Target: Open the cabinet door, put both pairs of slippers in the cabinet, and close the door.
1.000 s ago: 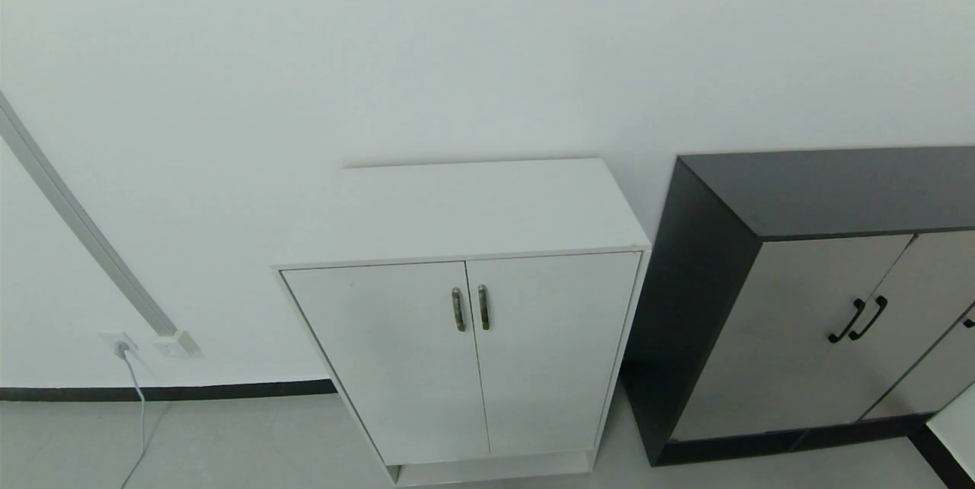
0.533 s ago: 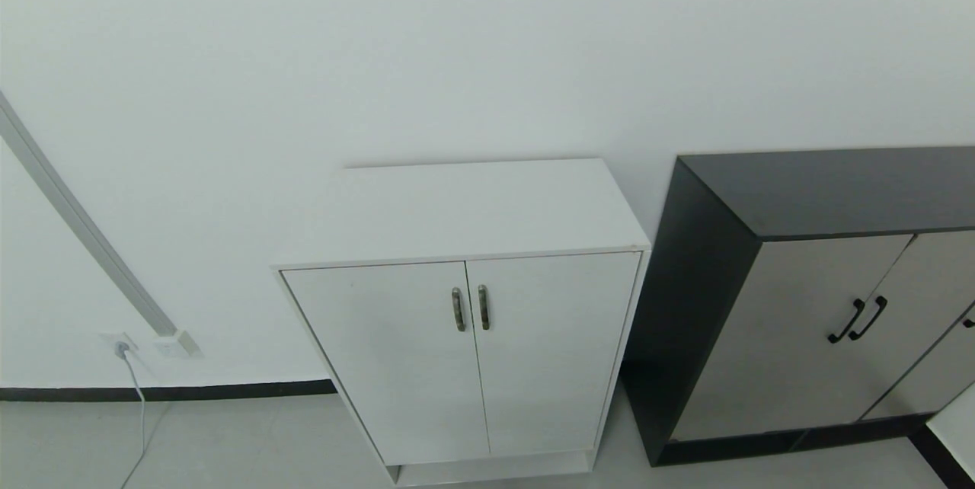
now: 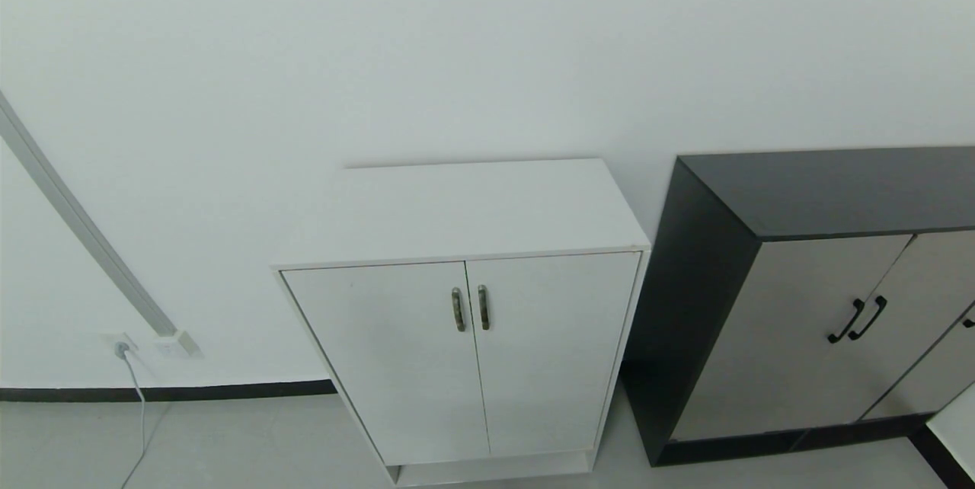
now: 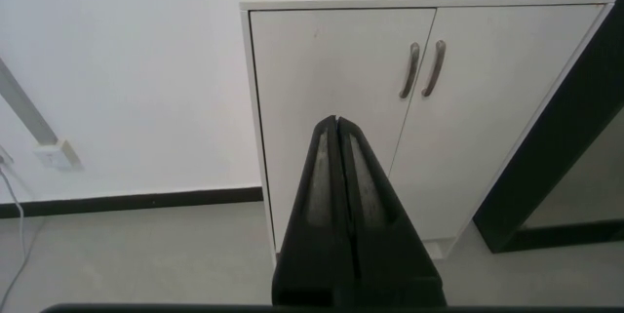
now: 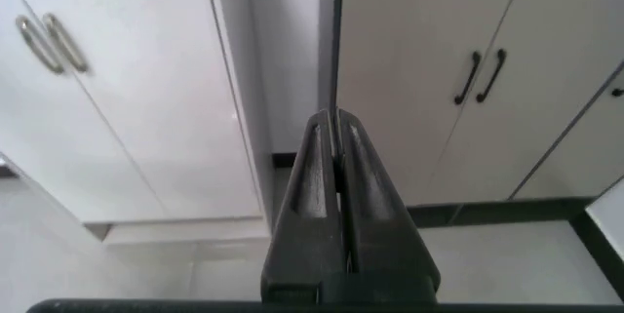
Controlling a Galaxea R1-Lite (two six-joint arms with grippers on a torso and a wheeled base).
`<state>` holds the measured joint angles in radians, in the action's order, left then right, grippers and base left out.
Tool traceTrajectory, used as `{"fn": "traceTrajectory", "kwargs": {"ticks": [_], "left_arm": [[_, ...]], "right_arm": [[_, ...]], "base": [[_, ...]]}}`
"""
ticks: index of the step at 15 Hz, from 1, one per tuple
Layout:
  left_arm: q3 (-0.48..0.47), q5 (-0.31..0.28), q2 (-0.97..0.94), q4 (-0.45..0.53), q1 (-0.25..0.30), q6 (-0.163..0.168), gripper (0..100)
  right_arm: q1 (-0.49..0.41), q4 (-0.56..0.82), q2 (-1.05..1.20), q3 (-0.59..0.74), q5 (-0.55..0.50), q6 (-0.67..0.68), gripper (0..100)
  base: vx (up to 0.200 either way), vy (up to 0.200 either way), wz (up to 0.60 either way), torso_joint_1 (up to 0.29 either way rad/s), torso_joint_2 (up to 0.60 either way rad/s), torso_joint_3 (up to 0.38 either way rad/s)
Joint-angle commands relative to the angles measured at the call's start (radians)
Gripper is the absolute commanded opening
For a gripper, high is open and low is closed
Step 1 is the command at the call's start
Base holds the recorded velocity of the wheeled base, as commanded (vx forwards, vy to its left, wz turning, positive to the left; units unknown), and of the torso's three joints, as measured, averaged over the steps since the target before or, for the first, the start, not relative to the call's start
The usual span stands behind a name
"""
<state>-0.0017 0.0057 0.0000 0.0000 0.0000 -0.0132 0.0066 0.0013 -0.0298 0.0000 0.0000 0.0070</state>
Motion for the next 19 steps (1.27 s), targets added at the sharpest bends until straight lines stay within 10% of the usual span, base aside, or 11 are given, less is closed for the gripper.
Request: {"fn": "traceTrajectory", "kwargs": {"ticks": [1, 19], "left_arm": [[0.000, 0.000, 0.000, 0.000, 0.000, -0.001, 0], [0.002, 0.003, 0.002, 0.000, 0.000, 0.001, 0]], "right_arm": [[-0.002, -0.003, 0.030, 0.000, 0.003, 0.067, 0], [-0.002, -0.003, 0.030, 0.000, 0.002, 0.047, 0]], "base": [[0.000, 0.000, 0.00, 0.000, 0.00, 0.000], [0.000, 0.000, 0.00, 0.000, 0.00, 0.000]]}}
